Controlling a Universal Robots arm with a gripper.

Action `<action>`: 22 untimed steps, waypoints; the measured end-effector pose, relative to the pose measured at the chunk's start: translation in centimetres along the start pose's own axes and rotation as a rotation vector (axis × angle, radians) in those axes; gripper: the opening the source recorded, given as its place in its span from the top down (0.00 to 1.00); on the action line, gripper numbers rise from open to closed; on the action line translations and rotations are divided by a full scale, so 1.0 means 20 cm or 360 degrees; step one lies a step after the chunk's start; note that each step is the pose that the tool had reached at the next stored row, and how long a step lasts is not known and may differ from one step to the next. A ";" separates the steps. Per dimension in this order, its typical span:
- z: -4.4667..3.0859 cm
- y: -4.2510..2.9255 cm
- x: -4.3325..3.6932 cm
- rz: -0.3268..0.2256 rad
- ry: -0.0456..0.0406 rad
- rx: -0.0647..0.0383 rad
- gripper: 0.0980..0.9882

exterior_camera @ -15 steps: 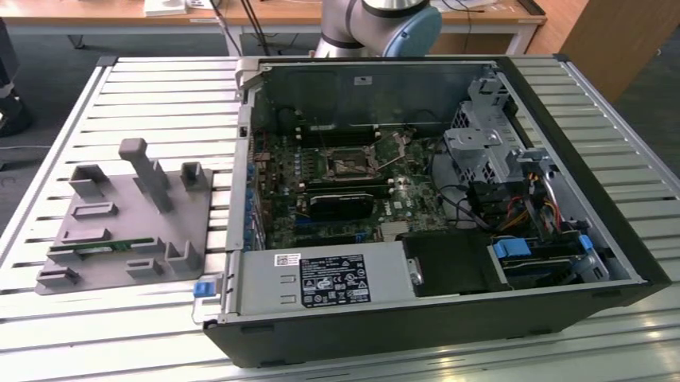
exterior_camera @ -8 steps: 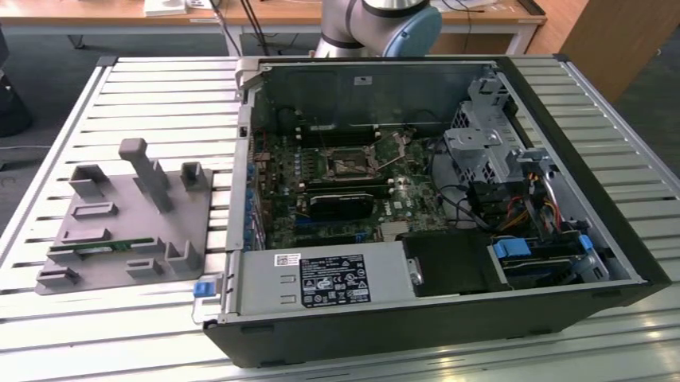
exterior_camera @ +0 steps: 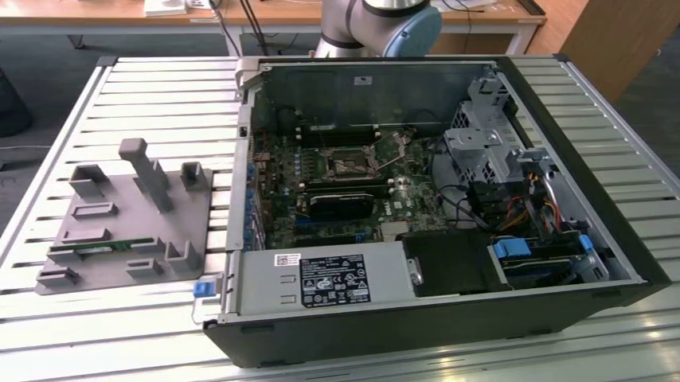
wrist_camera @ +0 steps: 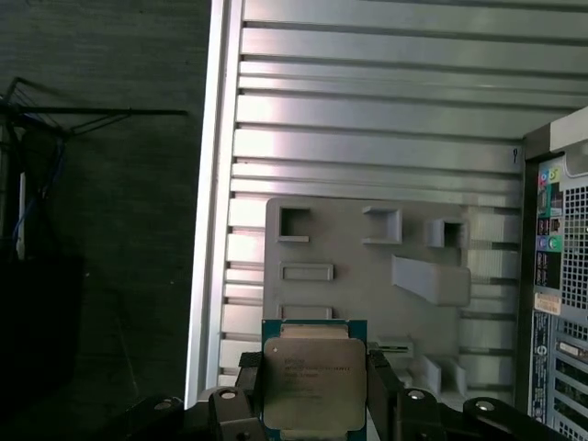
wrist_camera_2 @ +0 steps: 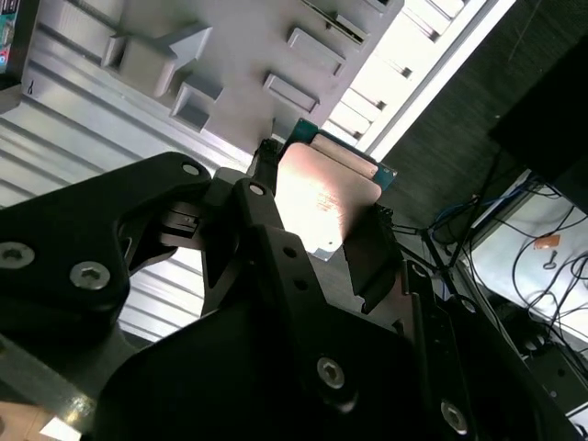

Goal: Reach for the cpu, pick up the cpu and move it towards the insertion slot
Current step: 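Pick up the cpu and move it towards the insertion slot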

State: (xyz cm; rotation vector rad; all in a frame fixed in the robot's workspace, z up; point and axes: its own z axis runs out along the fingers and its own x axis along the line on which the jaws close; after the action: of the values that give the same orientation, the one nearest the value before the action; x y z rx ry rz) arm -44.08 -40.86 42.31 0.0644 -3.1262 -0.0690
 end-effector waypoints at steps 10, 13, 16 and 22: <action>-0.096 0.004 0.001 0.0000 0.0000 0.0000 0.51; -0.102 0.004 -0.004 0.0000 0.0000 0.0000 0.51; -0.102 0.003 -0.029 0.0000 0.0000 0.0000 0.51; -0.103 0.000 -0.105 0.0000 0.0000 0.0000 0.51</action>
State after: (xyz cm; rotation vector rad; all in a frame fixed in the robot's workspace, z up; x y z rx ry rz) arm -41.95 -40.86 44.35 0.0644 -3.1262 -0.0691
